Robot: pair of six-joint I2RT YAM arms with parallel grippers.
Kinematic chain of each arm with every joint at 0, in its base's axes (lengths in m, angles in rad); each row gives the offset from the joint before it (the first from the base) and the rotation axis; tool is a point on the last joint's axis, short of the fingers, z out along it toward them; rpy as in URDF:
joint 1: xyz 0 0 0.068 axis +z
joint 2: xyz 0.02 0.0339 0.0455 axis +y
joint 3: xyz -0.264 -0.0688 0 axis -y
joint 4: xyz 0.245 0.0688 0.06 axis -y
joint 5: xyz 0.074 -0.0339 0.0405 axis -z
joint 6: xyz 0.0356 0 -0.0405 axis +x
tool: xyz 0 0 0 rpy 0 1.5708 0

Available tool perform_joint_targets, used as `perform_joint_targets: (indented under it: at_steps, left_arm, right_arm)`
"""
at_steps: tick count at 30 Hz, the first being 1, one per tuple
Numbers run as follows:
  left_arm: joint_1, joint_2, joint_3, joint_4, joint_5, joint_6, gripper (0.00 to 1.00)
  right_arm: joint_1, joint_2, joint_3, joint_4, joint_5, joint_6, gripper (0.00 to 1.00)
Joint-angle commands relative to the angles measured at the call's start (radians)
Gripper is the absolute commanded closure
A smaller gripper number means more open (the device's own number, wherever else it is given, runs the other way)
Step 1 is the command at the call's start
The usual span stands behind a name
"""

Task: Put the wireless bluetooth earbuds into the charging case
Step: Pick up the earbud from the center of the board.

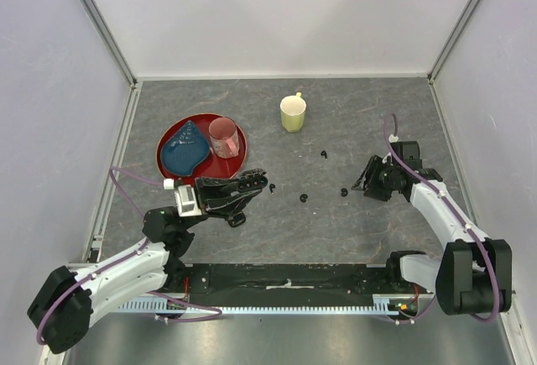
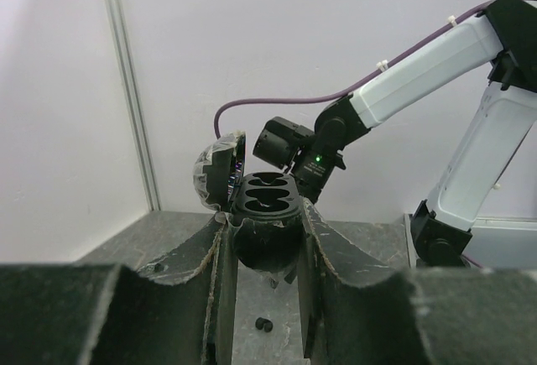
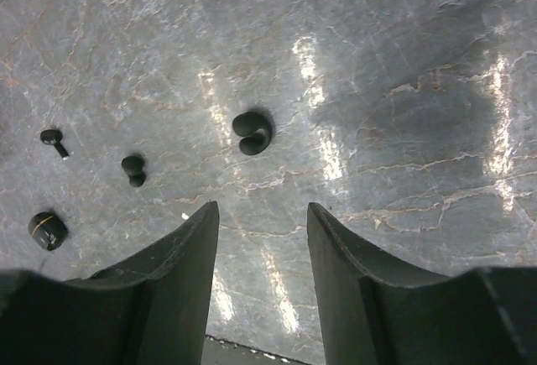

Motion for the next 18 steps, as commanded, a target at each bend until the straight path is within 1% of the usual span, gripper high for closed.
perform_joint_targets:
  at_steps: [1, 5, 11, 18]
  left_arm:
    - [-0.004, -0.016, 0.035, 0.051, 0.020, 0.009, 0.98]
    - [-0.003, -0.013, 0.040, 0.048, 0.022, 0.009, 0.98]
    - [-0.003, -0.008, 0.048, 0.039, 0.031, 0.004, 0.98]
    - [-0.003, -0.048, 0.038, -0.001, 0.020, 0.004, 0.98]
  right_arm:
    - [-0.038, 0.021, -0.049, 0.107, -0.052, -0.007, 0.48]
    - [-0.041, 0.045, -0.081, 0.173, -0.095, 0.014, 0.49]
    - [-0.041, 0.110, -0.113, 0.291, -0.107, 0.052, 0.52]
    - [-0.041, 0.167, -0.121, 0.351, -0.119, 0.069, 0.54]
